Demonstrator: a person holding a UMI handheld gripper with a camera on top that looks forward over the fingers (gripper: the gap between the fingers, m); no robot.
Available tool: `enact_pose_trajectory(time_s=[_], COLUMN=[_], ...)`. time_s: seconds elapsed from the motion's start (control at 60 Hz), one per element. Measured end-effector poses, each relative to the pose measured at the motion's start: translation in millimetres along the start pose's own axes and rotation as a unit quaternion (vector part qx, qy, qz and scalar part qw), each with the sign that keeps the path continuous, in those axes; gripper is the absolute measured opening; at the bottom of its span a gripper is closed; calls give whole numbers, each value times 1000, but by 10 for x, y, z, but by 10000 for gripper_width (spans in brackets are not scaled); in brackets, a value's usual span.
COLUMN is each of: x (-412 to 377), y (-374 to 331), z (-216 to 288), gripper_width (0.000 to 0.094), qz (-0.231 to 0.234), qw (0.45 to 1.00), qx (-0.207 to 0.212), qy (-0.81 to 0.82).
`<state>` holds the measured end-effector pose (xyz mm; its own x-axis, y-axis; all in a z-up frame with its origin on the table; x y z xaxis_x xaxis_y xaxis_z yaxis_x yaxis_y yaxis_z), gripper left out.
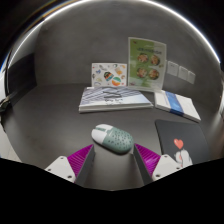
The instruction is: Arrange mouse
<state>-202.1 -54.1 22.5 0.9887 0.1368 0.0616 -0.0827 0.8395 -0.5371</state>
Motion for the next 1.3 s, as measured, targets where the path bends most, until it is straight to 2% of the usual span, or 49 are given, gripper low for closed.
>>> enact_pose_trajectory(time_s=[0.15, 0.283, 0.3, 0.333, 0.35, 0.367, 0.383, 0.4, 0.467, 0.517, 0.55, 0.567, 0.633, 0.7, 0.8, 0.883, 0.95, 1.017, 1.1, 1.183, 1.3], x=[90, 161, 167, 171, 173, 179, 188, 190, 188, 170, 168, 164, 107, 23, 205, 705, 1274, 1850, 2399, 2719, 2752], y=[329, 561, 585, 627, 642, 651, 656, 659, 661, 666, 665, 660, 573, 354, -248, -808, -1065, -1097, -837, -559, -201], z=[204, 348, 362, 388, 398, 407, 409, 413, 411, 419, 426, 425, 458, 704, 1373, 1816, 1909, 1684, 1068, 496, 25], gripper_width=[819, 751, 778, 729, 671, 691, 607, 587, 555, 492, 508, 445, 438, 438, 439, 435, 432, 431, 431, 433, 435], qz=[56, 68, 68, 68, 67, 66, 64, 63, 61, 58, 55, 55, 62, 64, 45, -4, -62, -111, -148, -147, -117], qw=[998, 997, 997, 997, 997, 997, 998, 998, 998, 998, 998, 998, 998, 998, 990, 981, 976, 975, 980, 984, 989], qx=[-15, -22, -23, -24, -24, -26, -26, -25, -25, -21, -17, -17, -17, 30, 132, 195, 210, 188, 125, 59, 16], qy=[2, -8, -9, -8, -7, -7, -7, -5, -6, -11, -11, -12, -9, 3, 14, 12, 15, 24, 50, 78, 88])
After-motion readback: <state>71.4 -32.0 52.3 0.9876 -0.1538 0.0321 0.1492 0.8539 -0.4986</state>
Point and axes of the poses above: the point between the fingertips, and its own axes, seen from behind it with the camera up: x to the right, z up, y forward, the way the camera looks, the point moved 6 cm from there along -y, backward, against the way the camera looks, and after that the axes turned 3 degrees about x, right-handed, at the moved point
